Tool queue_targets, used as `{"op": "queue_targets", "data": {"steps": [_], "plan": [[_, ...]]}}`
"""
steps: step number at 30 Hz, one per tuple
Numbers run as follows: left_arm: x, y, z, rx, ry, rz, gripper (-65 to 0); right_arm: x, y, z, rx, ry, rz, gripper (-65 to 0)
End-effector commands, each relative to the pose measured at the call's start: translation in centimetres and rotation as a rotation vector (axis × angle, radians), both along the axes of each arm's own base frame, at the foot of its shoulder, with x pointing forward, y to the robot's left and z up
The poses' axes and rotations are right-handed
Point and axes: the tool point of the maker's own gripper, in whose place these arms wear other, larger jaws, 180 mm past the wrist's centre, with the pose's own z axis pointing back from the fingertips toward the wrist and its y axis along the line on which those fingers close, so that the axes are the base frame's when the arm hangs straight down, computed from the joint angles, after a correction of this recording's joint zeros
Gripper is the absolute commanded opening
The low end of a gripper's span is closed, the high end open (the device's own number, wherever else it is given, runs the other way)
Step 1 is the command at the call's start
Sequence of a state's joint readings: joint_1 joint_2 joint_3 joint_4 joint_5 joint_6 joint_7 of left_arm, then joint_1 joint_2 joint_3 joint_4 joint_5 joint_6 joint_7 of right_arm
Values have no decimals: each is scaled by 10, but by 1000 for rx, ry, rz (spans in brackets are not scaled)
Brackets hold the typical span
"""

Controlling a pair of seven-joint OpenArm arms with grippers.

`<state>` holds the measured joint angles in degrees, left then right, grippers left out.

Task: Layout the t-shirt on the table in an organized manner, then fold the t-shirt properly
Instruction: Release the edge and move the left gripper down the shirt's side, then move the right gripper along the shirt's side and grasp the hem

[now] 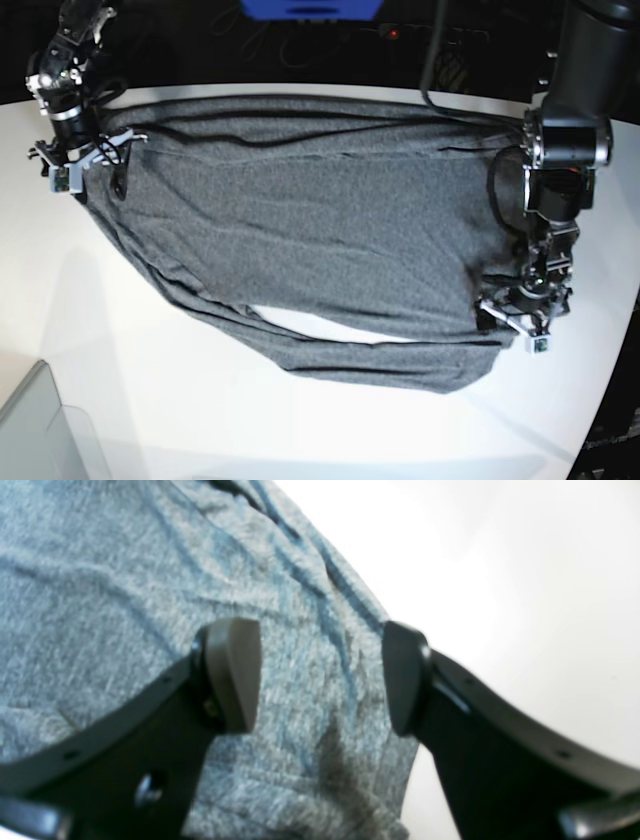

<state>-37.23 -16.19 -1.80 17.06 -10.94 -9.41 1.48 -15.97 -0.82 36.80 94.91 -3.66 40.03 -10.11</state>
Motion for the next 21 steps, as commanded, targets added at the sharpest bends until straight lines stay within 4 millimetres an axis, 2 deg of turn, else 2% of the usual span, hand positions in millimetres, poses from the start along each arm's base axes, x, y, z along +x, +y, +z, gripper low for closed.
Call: {"op": "queue_targets", "data": {"steps": [1, 6, 9, 11, 14, 17, 21], "plan": [[11, 5, 15, 10, -32, 3, -77, 2, -3, 11, -2, -45, 0, -265], [11, 4, 16, 12, -34, 0, -78, 0, -1, 9, -1, -35, 8, -265], [12, -6, 12, 0, -31, -11, -92, 0, -1, 9, -1, -35, 8, -265], [12, -7, 12, -2, -31, -12, -157, 0, -2, 9, -3, -35, 6, -265], [11, -7, 11, -1, -31, -12, -338, -1, -3, 9, -4, -35, 3, -265], [11, -7, 11, -3, -32, -9, -487, -1, -3, 9, -4, -35, 3, -265], [10, -5, 11, -7, -29, -3, -637, 0, -3, 10, -6, -38, 4, -265]]}}
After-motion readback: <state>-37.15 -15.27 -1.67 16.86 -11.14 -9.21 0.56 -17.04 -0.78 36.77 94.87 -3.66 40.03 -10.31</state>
